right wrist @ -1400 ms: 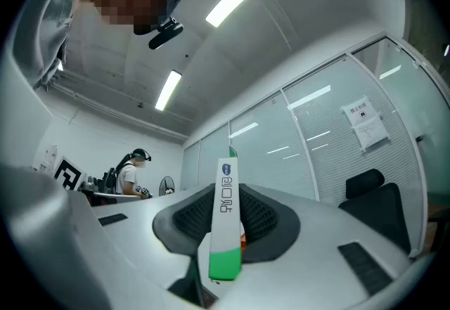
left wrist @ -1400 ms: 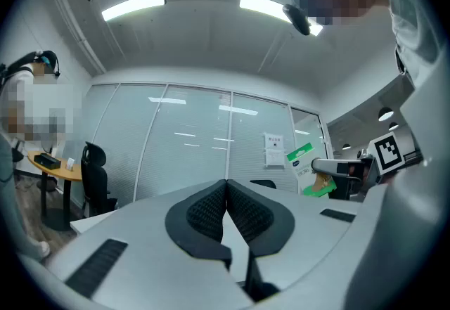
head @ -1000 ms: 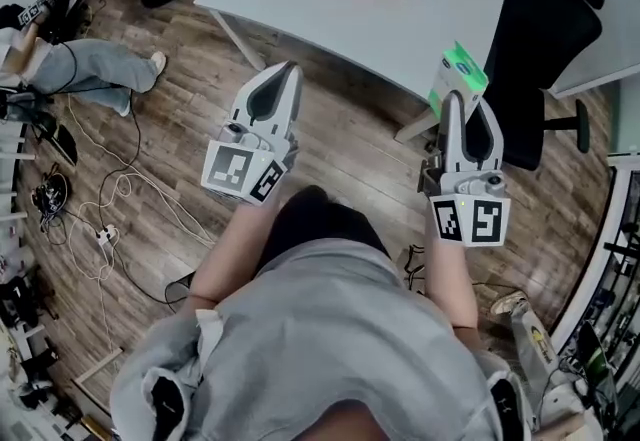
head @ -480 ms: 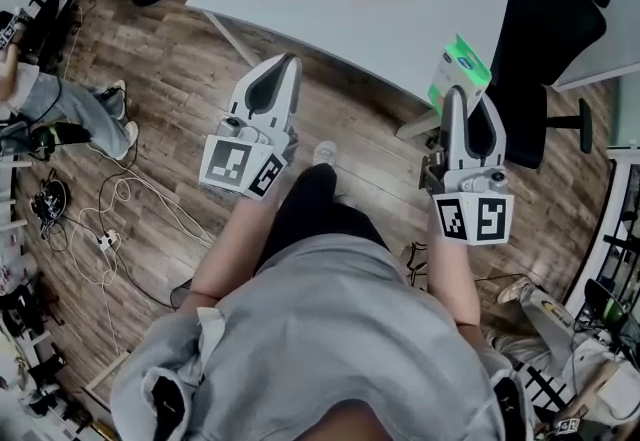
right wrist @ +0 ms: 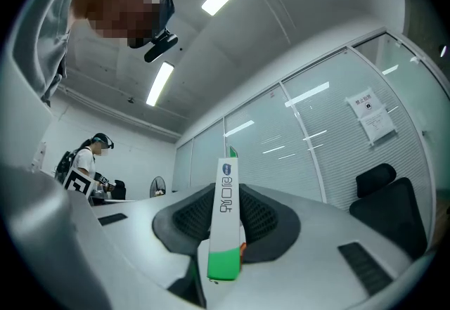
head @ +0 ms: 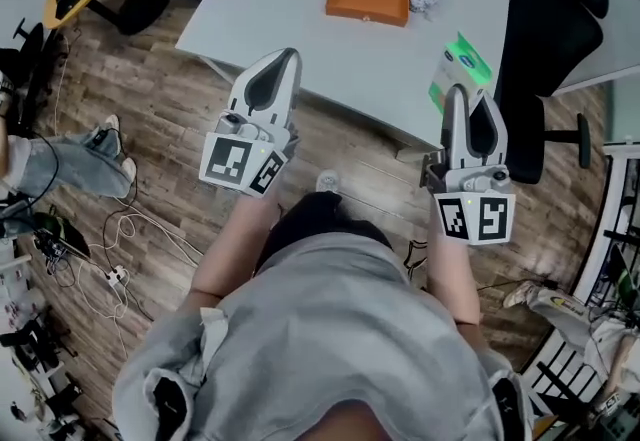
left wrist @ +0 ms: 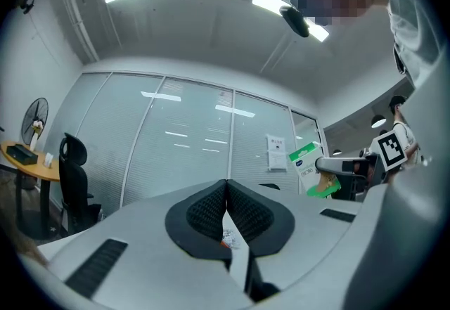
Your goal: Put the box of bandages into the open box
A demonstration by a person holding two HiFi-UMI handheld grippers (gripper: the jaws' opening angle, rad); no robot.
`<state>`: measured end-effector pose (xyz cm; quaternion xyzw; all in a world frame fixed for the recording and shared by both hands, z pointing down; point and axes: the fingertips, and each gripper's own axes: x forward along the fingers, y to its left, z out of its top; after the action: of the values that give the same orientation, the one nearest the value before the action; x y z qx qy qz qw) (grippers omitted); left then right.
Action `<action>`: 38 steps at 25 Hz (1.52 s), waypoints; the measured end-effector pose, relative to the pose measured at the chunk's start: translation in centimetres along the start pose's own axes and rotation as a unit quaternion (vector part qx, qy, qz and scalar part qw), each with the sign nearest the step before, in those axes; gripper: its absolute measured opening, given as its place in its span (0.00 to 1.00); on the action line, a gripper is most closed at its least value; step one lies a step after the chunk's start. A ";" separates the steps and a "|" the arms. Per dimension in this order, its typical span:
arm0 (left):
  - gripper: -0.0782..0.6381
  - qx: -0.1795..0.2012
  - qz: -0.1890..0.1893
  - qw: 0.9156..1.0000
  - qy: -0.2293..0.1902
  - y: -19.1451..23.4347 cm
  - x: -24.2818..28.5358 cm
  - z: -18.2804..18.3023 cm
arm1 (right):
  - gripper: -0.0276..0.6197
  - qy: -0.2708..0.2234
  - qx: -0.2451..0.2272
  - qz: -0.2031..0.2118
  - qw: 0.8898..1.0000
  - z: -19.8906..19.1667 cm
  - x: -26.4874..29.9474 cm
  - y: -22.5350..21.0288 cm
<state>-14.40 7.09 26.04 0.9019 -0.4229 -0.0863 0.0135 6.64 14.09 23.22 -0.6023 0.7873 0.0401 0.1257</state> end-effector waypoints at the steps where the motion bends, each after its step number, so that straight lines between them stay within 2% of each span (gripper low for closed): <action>1: 0.14 0.001 -0.004 1.000 -0.001 0.7 0.9 0.0 | 0.22 -0.002 0.000 -0.005 1.000 -0.2 0.8 -0.4; 8: 0.14 -0.015 -0.015 1.000 0.009 6.0 6.6 0.6 | 0.22 0.011 -0.002 -0.029 1.000 -0.2 7.8 -2.3; 16: 0.14 -0.019 -0.020 0.999 0.024 5.9 8.6 -3.5 | 0.22 0.017 0.006 -0.035 0.999 -3.6 8.1 -5.1; 20: 0.14 -0.015 -0.010 1.000 0.025 6.2 9.7 -4.7 | 0.22 0.016 0.015 -0.025 0.999 -5.1 9.3 -6.6; 28: 0.14 -0.004 0.024 0.999 0.021 11.1 18.3 -3.9 | 0.22 0.014 0.029 0.020 0.999 -6.1 20.3 -10.7; 34: 0.14 0.002 0.033 0.999 0.015 11.5 24.9 -4.5 | 0.22 0.015 0.027 0.038 0.999 -6.6 24.3 -15.6; 38: 0.14 0.003 0.037 0.999 0.020 11.3 29.3 -5.9 | 0.22 0.029 0.035 0.048 0.998 -8.5 26.8 -19.2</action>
<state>-3.59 -22.86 28.67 0.8874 -0.4556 -0.0661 0.0224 17.25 -18.14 26.55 -0.5601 0.8195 0.0011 0.1213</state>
